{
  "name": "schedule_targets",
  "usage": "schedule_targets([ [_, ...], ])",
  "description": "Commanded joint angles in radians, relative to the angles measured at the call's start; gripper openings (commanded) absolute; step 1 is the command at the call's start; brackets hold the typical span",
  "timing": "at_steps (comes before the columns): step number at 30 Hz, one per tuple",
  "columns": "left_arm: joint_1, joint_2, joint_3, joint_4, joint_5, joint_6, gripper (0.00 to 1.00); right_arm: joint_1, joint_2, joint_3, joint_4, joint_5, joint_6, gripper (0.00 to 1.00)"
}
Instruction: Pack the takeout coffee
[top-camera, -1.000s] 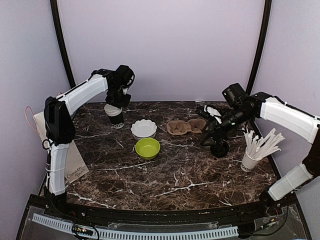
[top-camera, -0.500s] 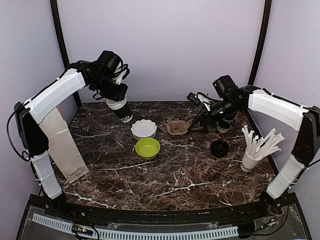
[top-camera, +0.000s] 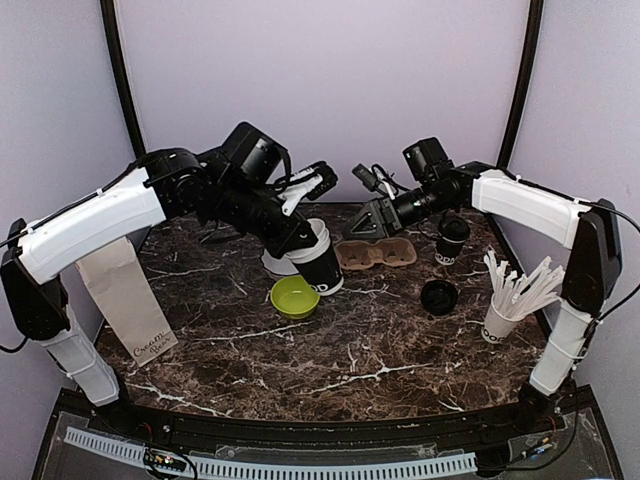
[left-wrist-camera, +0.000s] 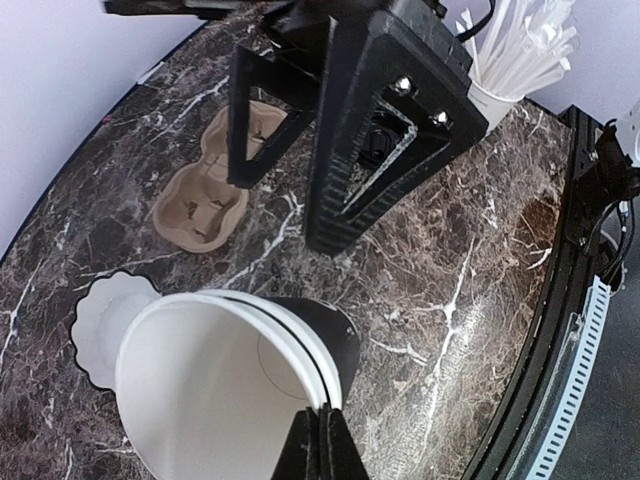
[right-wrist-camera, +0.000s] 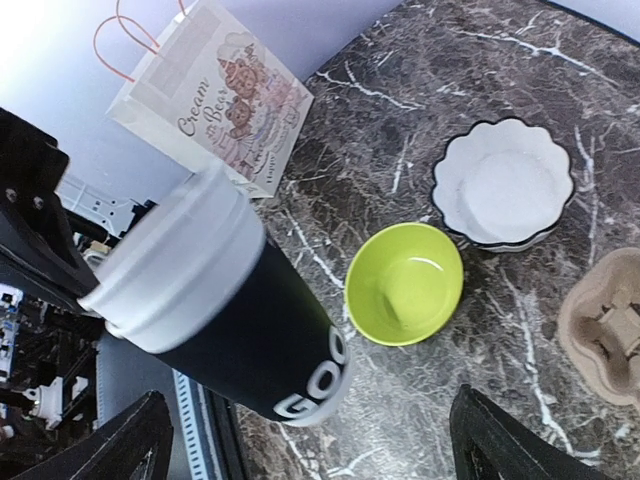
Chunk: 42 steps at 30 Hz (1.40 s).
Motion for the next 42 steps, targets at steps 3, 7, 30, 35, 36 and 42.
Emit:
schedule_targets([
  [3, -0.041, 0.042, 0.032, 0.022, 0.005, 0.026, 0.00, 0.036, 0.014, 0.005, 0.078, -0.134, 0.129, 0.99],
  [7, -0.049, 0.056, 0.048, 0.022, 0.006, 0.026, 0.00, 0.049, 0.024, 0.005, 0.096, -0.137, 0.161, 0.99],
  [30, -0.054, 0.058, 0.081, 0.011, -0.013, 0.005, 0.00, 0.047, 0.065, -0.037, 0.129, -0.144, 0.209, 0.95],
  [35, -0.057, 0.065, 0.079, 0.024, 0.018, 0.006, 0.00, 0.039, 0.084, -0.041, 0.105, -0.063, 0.225, 0.95],
  [36, -0.058, 0.069, 0.078, 0.027, 0.022, 0.007, 0.00, 0.036, 0.086, -0.043, 0.087, -0.019, 0.215, 0.94],
  [42, -0.057, 0.112, 0.053, 0.064, 0.039, 0.007, 0.00, 0.005, 0.089, -0.103, 0.044, 0.126, 0.191, 0.94],
])
